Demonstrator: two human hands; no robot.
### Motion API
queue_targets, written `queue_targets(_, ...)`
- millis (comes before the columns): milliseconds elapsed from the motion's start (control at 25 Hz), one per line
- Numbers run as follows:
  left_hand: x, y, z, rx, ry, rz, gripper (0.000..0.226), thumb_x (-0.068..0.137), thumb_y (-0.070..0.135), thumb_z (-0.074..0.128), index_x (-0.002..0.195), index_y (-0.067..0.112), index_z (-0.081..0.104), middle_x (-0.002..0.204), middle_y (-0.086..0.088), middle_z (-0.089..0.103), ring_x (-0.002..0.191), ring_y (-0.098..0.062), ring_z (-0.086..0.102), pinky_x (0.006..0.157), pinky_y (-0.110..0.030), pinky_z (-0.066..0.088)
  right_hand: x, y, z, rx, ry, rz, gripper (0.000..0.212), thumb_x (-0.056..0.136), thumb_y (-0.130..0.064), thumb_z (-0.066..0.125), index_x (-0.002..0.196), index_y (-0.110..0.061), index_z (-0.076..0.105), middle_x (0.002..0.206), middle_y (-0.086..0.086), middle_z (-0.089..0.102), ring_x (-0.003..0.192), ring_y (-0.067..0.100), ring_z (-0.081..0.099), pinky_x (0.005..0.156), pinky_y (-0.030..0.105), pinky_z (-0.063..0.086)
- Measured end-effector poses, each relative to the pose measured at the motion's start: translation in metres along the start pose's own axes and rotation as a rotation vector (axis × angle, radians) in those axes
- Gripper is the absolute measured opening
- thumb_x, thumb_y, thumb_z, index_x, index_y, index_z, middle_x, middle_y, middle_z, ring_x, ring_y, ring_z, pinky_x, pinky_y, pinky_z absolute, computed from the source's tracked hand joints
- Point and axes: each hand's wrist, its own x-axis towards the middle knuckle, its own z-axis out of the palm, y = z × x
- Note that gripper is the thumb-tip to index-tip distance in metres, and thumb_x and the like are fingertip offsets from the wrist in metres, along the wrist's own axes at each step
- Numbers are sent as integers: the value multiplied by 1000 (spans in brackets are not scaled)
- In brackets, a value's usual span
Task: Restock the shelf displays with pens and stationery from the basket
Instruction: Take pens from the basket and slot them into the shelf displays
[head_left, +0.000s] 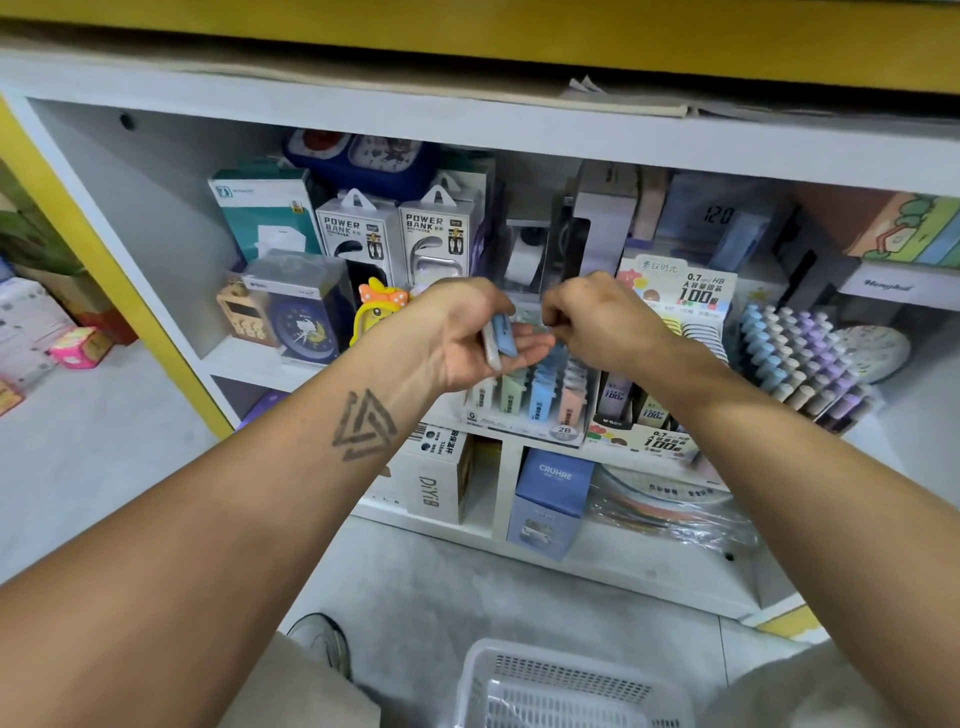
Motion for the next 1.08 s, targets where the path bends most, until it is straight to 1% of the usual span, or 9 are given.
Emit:
queue_targets(80,1,0,-1,4,-8,7,15,106,6,34,114,2,46,93,-18,59,99,-31,69,82,-42,55,0,-1,-1,-31,0,-4,9,88,-6,66,90,-15,65,89,10,64,85,33,61,75,41,54)
queue_targets(200,2,-2,-5,52,-5,34,15,106,8,35,116,4,47,95,-15,61,90,-30,67,89,-47,53,-2,-1,-1,-48,-4,0,11,88,-3,65,85,-14,63,84,9,61,81,32,60,72,39,53)
queue_targets(360,2,-1,-9,66,4,46,17,107,10,35,117,7,49,110,-15,63,111,-35,64,91,-52,52,-5,-1,0,-14,17,-3,13,89,0,63,84,-11,63,79,6,59,78,29,60,68,37,52)
queue_targets(440,3,1,-9,50,16,54,19,107,8,34,120,7,48,108,-17,63,114,-38,63,91,-53,52,-4,-2,1,-22,-44,15,13,91,-1,63,93,-13,69,90,8,65,86,29,63,77,40,55)
queue_targets(560,6,1,-10,49,28,64,32,105,0,27,134,1,42,121,-24,63,115,-41,62,93,-53,51,-1,-4,3,-63,-145,70,32,92,-2,59,116,-17,72,115,8,68,103,28,65,90,39,56)
queue_targets(640,7,0,-9,45,-5,54,38,102,-4,26,138,-6,39,127,-30,60,117,-42,60,91,-52,51,2,-6,-3,132,-52,119,27,97,-9,58,118,-18,72,111,0,69,99,20,65,89,30,52)
queue_targets(800,7,-1,-5,101,-62,34,36,100,-7,32,133,-10,47,127,-33,59,116,-41,61,91,-45,53,-2,-14,-25,984,0,262,12,94,-27,69,94,-17,78,77,-2,73,62,10,60,61,26,49)
queue_targets(960,6,-3,-1,111,-92,9,32,99,-6,38,129,-10,52,123,-33,61,110,-40,65,85,-42,57,-9,-13,-32,1015,-19,253,16,87,-29,77,84,-14,78,60,-1,63,49,9,47,46,21,39)
queue_targets(1080,5,-2,-3,151,-51,-22,28,100,3,42,122,-6,56,122,-27,64,110,-37,66,85,-45,57,-10,0,-36,1034,43,270,15,86,-22,78,84,-8,76,58,0,63,47,9,51,48,21,43)
